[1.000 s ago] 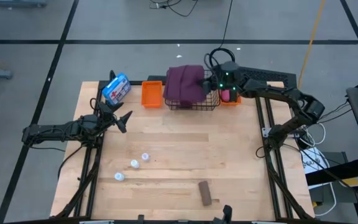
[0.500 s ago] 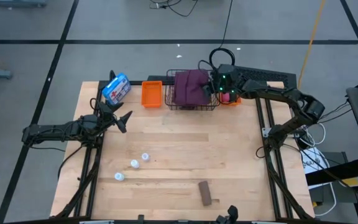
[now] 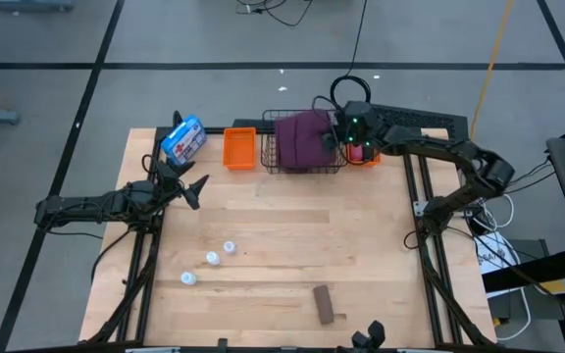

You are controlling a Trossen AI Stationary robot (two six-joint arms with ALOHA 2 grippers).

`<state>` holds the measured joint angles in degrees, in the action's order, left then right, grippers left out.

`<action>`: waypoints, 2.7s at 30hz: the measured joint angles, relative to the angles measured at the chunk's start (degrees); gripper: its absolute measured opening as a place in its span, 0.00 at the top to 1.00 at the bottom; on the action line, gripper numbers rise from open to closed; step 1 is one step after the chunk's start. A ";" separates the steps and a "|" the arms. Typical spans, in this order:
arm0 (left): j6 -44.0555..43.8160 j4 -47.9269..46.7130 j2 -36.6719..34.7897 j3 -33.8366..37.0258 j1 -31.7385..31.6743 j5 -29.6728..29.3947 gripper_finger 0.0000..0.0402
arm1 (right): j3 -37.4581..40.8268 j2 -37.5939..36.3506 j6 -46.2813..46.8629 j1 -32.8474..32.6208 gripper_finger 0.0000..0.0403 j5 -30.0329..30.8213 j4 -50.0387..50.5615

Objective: Pick & place medical supplies in basket/bin
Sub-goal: Put the violet patient gown into the wired basket, then put the bottom white pill bottle into the left orange bin

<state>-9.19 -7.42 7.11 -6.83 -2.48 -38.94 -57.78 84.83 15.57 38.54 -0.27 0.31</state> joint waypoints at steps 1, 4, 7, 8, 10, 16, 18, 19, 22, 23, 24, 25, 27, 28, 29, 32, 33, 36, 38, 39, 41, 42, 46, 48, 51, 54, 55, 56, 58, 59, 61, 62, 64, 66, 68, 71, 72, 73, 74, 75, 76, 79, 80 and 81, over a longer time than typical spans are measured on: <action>0.02 -0.01 0.00 0.00 0.00 0.00 0.19 | 0.00 -0.05 -0.26 0.00 0.56 0.65 0.00; 0.02 -0.02 -0.01 0.00 0.00 -0.01 0.19 | 0.01 -0.08 -0.50 0.00 0.52 1.77 1.47; 0.00 -0.02 -0.02 0.00 0.00 0.00 0.19 | 0.02 -0.21 -1.33 -0.19 0.49 1.76 1.13; 0.02 -0.02 0.00 0.00 0.00 0.00 0.19 | 0.02 -0.24 -1.52 -0.37 0.48 1.79 0.58; 0.00 -0.01 -0.01 0.00 0.00 0.00 0.19 | 0.04 -1.04 -1.77 -0.56 0.48 1.76 -0.48; 0.01 -0.02 -0.01 0.00 -0.01 0.00 0.19 | -4.17 -4.59 -6.93 -3.36 0.53 3.01 -0.03; 0.02 0.02 -0.02 0.00 -0.02 0.00 0.19 | -9.14 -4.58 -9.21 -4.47 0.57 5.38 6.09; 0.00 0.05 -0.01 0.00 -0.01 -0.01 0.19 | -11.62 -4.56 -10.39 -4.87 0.61 6.99 10.23; 0.01 0.01 0.00 0.00 0.00 0.00 0.19 | -17.47 -2.27 -13.53 -5.80 0.75 10.86 19.33; 0.01 0.00 0.00 0.00 0.00 0.00 0.19 | -18.25 -1.48 -14.36 -5.83 0.82 10.99 21.45; 0.00 -0.02 -0.02 0.00 -0.02 0.00 0.19 | -18.43 -0.72 -15.18 -5.67 0.89 10.92 23.08; 0.00 -0.02 0.00 0.00 0.00 0.00 0.19 | -18.43 0.00 -16.04 -5.47 0.94 10.69 23.32; 0.00 0.06 0.00 0.00 0.00 -0.01 0.19 | -18.32 1.60 -16.73 -5.16 0.97 10.72 22.51; 0.00 0.04 -0.01 0.00 -0.01 0.00 0.19 | -18.10 2.46 -16.41 -4.83 0.96 10.70 22.60; 0.00 0.00 0.00 0.00 0.00 0.00 0.19 | -17.82 3.43 -16.01 -4.53 0.96 10.68 22.64; 0.00 0.00 0.00 0.00 -0.02 -0.02 0.19 | -16.95 7.07 -15.49 -4.29 0.98 10.79 22.77; 0.00 0.00 0.00 0.00 -0.02 0.00 0.19 | -16.74 8.35 -15.44 -4.29 0.99 10.68 22.26; 0.00 0.00 0.00 0.00 0.00 0.00 0.19 | -16.31 11.83 -15.10 -4.46 0.99 10.53 21.47; 0.01 0.04 0.00 0.00 0.00 0.00 0.19 | -16.31 14.54 -14.79 -4.53 0.99 10.53 21.24; 0.00 0.03 0.00 0.00 0.00 0.00 0.19 | -16.28 15.91 -14.79 -4.55 0.99 10.55 21.27; 0.01 -0.02 0.00 0.00 -0.01 0.01 0.19 | -16.24 18.06 -14.73 -4.48 1.00 10.62 21.22; 0.01 0.01 0.00 0.00 -0.01 0.00 0.19 | -16.24 18.99 -14.73 -4.48 1.00 10.70 21.15; 0.00 0.00 0.00 0.00 0.00 0.00 0.19 | -16.24 20.38 -14.89 -4.50 0.99 10.80 21.08; 0.00 -0.02 0.00 0.00 0.00 0.02 0.19 | -16.24 20.14 -15.18 -4.63 0.99 10.70 20.22; 0.00 -0.02 -0.02 0.00 0.00 0.00 0.19 | -16.13 18.06 -15.33 -4.70 0.99 10.68 20.07; 0.00 0.12 0.00 0.00 -0.01 0.00 0.19 | -16.17 14.73 -15.38 -4.90 0.99 10.60 19.44; 0.01 0.10 0.00 0.00 -0.02 0.00 0.19 | -16.17 13.27 -15.38 -4.97 0.99 10.60 19.94; 0.00 0.02 -0.02 0.00 -0.02 0.00 0.19 | -16.15 11.83 -15.38 -5.22 0.99 10.61 20.31; 0.00 0.03 -0.01 0.00 0.00 0.00 0.19 | -16.15 8.45 -15.77 -5.87 0.99 10.64 20.13; 0.00 0.01 0.00 0.00 -0.02 0.00 0.19 | -16.15 6.43 -16.19 -6.29 0.99 10.64 21.00; 0.01 0.00 -0.02 0.00 0.00 0.00 0.19 | -16.16 2.15 -16.60 -7.69 0.99 10.66 23.08; 0.00 0.03 -0.01 0.00 0.00 0.00 0.19 | -16.17 0.05 -16.63 -8.65 0.99 10.73 24.24; 0.00 -0.02 0.00 0.00 -0.01 0.00 0.19 | -15.03 -4.86 -16.59 -11.00 0.99 10.74 26.24; 0.00 0.00 0.00 0.00 -0.02 0.00 0.19 | -12.42 -10.26 -15.81 -14.23 0.99 10.72 26.07; 0.01 -0.01 0.00 0.00 0.00 0.00 0.19 | -8.36 -16.03 -14.60 -18.10 1.00 10.70 24.88; 0.01 0.00 0.00 0.00 0.00 0.00 0.19 | 0.40 -24.36 -12.41 -25.08 1.00 10.68 20.96; 0.00 0.00 -0.02 0.00 0.00 0.00 0.19 | 3.84 -27.11 -11.63 -27.53 1.00 10.68 18.84; 0.00 -0.01 0.00 0.00 -0.02 0.00 0.19 | 7.40 -29.71 -10.88 -29.88 1.00 10.67 16.29; 0.02 -0.01 0.00 0.00 -0.02 0.00 0.19 | 10.95 -32.17 -10.39 -32.24 1.00 10.75 13.20; 0.00 0.03 -0.02 0.00 -0.02 0.00 0.19 | 14.72 -34.46 -10.19 -34.42 1.00 10.76 9.56; 0.01 0.05 -0.02 0.00 -0.01 0.00 0.19 | 18.39 -36.48 -10.25 -36.45 1.00 10.80 5.73; 0.01 0.03 -0.01 0.00 0.00 0.00 0.19 | 28.83 -40.67 -12.27 -41.35 1.00 11.06 -6.86; 0.00 0.02 -0.01 0.01 -0.02 0.00 0.19 | 31.87 -41.48 -12.94 -42.53 1.00 11.81 -11.23; 0.00 -0.02 -0.02 0.00 -0.01 0.00 0.19 | 34.73 -42.12 -13.61 -43.58 1.00 13.12 -15.24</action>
<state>-9.19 -7.44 7.09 -6.83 -2.49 -38.94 -23.05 42.71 1.95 -5.04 12.85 -14.93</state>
